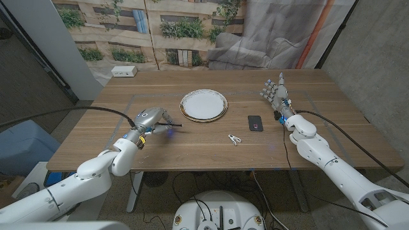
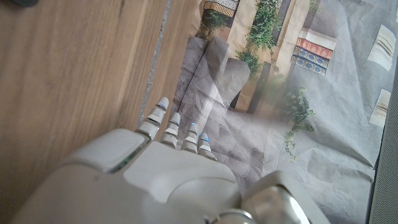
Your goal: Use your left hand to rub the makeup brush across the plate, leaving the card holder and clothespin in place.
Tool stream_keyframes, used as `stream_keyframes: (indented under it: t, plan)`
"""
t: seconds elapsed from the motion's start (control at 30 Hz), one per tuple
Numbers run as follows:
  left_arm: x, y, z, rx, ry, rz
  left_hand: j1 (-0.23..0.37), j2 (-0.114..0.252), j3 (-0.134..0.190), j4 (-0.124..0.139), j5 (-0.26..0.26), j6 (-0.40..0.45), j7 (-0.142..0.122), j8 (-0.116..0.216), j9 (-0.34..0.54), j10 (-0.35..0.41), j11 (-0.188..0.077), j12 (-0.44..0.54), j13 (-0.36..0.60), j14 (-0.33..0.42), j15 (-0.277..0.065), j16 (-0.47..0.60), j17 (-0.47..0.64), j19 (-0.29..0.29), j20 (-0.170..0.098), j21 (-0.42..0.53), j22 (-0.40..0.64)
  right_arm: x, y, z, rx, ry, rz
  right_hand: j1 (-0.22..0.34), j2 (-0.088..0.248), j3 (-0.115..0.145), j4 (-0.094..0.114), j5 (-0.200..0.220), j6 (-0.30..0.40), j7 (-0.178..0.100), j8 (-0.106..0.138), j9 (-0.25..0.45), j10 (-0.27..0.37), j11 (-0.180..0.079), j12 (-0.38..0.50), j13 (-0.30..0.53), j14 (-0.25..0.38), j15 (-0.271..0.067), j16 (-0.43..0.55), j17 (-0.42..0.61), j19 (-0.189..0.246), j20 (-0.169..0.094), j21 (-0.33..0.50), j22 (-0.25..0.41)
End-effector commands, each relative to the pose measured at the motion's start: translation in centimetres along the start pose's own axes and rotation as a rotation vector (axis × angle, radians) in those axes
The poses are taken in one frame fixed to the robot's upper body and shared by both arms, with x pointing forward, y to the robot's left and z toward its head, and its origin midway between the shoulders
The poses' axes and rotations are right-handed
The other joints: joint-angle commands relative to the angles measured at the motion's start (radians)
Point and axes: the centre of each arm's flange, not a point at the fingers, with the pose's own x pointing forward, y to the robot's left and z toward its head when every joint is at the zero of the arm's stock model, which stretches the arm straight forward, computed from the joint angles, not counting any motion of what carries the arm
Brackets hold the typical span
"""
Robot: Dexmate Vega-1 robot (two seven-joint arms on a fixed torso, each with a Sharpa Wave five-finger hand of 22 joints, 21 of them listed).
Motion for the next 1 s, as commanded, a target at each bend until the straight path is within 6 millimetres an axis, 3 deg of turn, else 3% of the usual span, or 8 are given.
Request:
stream_keyframes:
  t: [0.03, 1.0]
  plan:
    - [-0.8, -1.0, 0.3, 0.008, -0.010, -0.043, 0.007, 0.004, -0.005, 0.002, 0.008, 0.008, -0.001, 0.008, 0.004, 0.010, -0.003, 0.006, 0.002, 0.005, -0.156, 0.005, 0.002, -0.003, -0.019, 0.004, 0.002, 0.0, 0.0, 0.0, 0.000, 0.000, 0.000, 0.002, 0.101, 0.002, 0.007, 0.006, -0.008, 0.000, 0.005, 0.003, -0.005, 0.006, 0.007, 0.002, -0.001, 0.009, 0.004, 0.003, -0.001, 0.008, 0.007, 0.006]
    - [-0.6, -2.2, 0.3, 0.086, -0.002, -0.143, 0.006, 0.002, -0.011, 0.004, 0.008, 0.006, 0.000, 0.007, 0.004, 0.005, -0.003, 0.005, 0.002, 0.001, -0.152, 0.003, 0.002, -0.021, -0.016, -0.003, 0.002, 0.0, 0.0, 0.0, 0.000, 0.000, 0.000, 0.002, 0.101, 0.002, 0.007, 0.007, -0.008, 0.000, 0.005, 0.003, -0.005, 0.006, 0.007, 0.002, 0.000, 0.008, 0.004, 0.003, 0.000, 0.007, 0.007, 0.006]
